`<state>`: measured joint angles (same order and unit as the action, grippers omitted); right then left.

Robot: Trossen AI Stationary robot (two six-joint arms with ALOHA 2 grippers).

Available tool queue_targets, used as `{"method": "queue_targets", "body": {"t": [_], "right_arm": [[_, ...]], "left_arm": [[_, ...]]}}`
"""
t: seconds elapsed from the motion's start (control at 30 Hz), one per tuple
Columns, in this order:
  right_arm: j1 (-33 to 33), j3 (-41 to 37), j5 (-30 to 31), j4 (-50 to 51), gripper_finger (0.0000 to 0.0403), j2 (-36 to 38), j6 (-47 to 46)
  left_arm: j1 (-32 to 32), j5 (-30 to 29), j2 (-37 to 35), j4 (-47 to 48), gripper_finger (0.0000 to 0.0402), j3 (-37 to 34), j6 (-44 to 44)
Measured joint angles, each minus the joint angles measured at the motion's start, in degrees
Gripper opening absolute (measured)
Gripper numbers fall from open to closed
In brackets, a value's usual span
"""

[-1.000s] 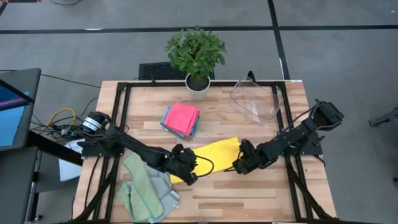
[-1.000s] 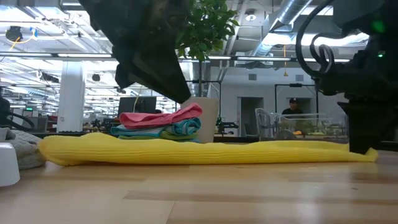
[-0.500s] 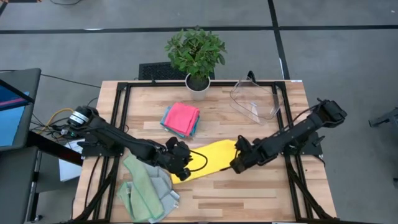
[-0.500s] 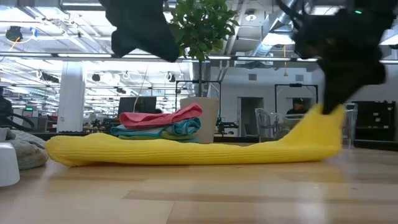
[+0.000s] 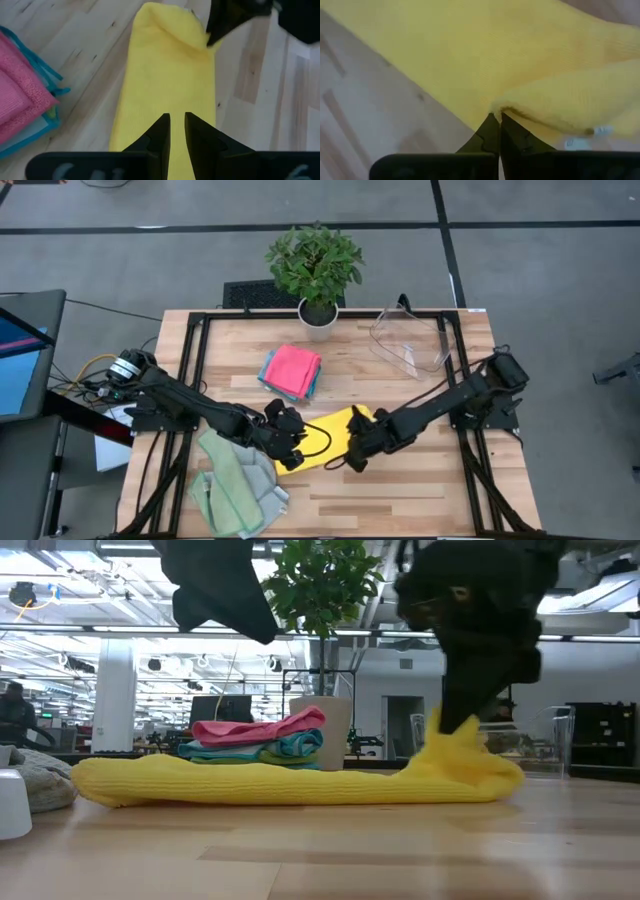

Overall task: Fold microfiber towels
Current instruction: Fold the yellow microfiber towel

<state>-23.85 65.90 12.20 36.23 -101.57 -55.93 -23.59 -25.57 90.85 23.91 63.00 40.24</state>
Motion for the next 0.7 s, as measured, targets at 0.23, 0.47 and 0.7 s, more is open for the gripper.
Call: {"method": "queue_targets", "body": {"t": [0.23,0.47,0.7], "right_arm": [[0.38,6.35,-1.2,-0.73,0.0029,-5.46,3.91],[0.38,8.12,-3.39,-3.91,0.0032,-8.56,5.6],[0.79,8.16,-3.4,-6.42,0.0043,-10.09,5.47]], "left_arm": [[-0.04,1.11,0.07,1.03,0.0048,0.0,-0.17],[-0.09,1.41,0.07,1.41,0.0048,0.0,-0.38],[-0.09,1.87,0.09,2.2,0.0048,0.0,-0.46]]}}
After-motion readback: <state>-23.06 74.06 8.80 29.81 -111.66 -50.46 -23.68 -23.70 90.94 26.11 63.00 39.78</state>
